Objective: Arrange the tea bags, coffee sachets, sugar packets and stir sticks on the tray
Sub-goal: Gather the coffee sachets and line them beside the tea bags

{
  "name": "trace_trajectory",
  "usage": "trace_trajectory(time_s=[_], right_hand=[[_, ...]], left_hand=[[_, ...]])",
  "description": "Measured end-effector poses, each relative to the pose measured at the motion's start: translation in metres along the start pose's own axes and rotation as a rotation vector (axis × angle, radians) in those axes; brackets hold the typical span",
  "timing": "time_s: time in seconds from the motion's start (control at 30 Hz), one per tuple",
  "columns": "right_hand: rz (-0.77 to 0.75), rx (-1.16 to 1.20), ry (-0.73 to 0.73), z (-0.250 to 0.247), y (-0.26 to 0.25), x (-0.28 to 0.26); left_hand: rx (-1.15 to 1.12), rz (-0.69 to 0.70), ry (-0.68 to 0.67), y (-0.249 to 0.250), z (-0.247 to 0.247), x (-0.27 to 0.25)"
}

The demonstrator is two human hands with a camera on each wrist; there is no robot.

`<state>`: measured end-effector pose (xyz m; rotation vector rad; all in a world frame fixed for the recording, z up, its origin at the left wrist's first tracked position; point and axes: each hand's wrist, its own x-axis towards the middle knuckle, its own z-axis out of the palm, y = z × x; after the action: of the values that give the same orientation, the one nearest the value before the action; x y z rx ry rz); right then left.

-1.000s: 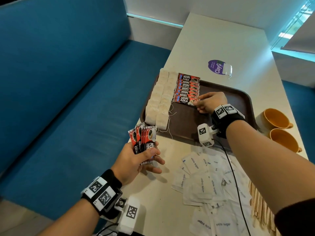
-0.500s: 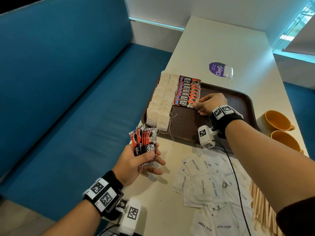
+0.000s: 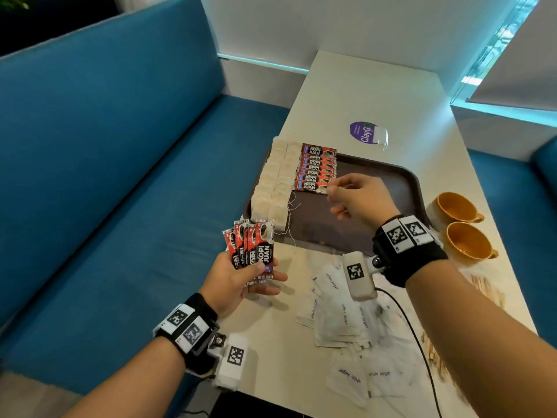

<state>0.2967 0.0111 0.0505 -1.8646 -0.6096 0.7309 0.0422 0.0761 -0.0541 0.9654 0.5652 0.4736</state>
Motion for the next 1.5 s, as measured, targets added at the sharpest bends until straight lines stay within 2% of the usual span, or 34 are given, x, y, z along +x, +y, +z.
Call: trace_trajectory(time_s=[0.1, 0.3, 0.4, 0.6, 0.77, 0.93, 1.03, 1.33, 1.5], right_hand=[[0.002, 0.015, -0.088, 0.018, 0.011, -0.036], [-0.031, 0.022, -0.144, 0.049, 0.043, -0.084], [-0.048, 0.054, -0.165, 0.051, 0.053, -0.097], [0.050, 0.136, -0.154, 0.052, 0.068, -0.117], [0.079, 0.231, -0.166, 0.048, 0.073, -0.117], [0.062, 0.304, -0.113, 0.031, 0.063, -0.101], [0.030, 0.296, -0.068, 0.017, 0.055, -0.080], [0.004, 0.218, 0.098, -0.020, 0.024, 0.006], [0.025, 0.177, 0.081, -0.020, 0.025, 0.054]], left_hand=[[0.041, 0.001, 0.040, 0.001, 0.003, -0.001], [0.103, 0.008, 0.092, 0.003, 0.006, -0.004], [0.125, 0.015, 0.113, 0.003, 0.008, -0.004], [0.097, 0.018, 0.156, 0.003, 0.009, -0.004], [0.040, 0.008, 0.128, 0.006, 0.011, -0.004], [-0.160, -0.066, -0.015, 0.007, 0.001, -0.001], [-0.198, -0.080, -0.069, 0.006, -0.003, 0.001], [-0.185, -0.062, -0.048, 0.003, -0.004, 0.003], [-0.160, -0.066, -0.035, 0.002, -0.005, 0.003]])
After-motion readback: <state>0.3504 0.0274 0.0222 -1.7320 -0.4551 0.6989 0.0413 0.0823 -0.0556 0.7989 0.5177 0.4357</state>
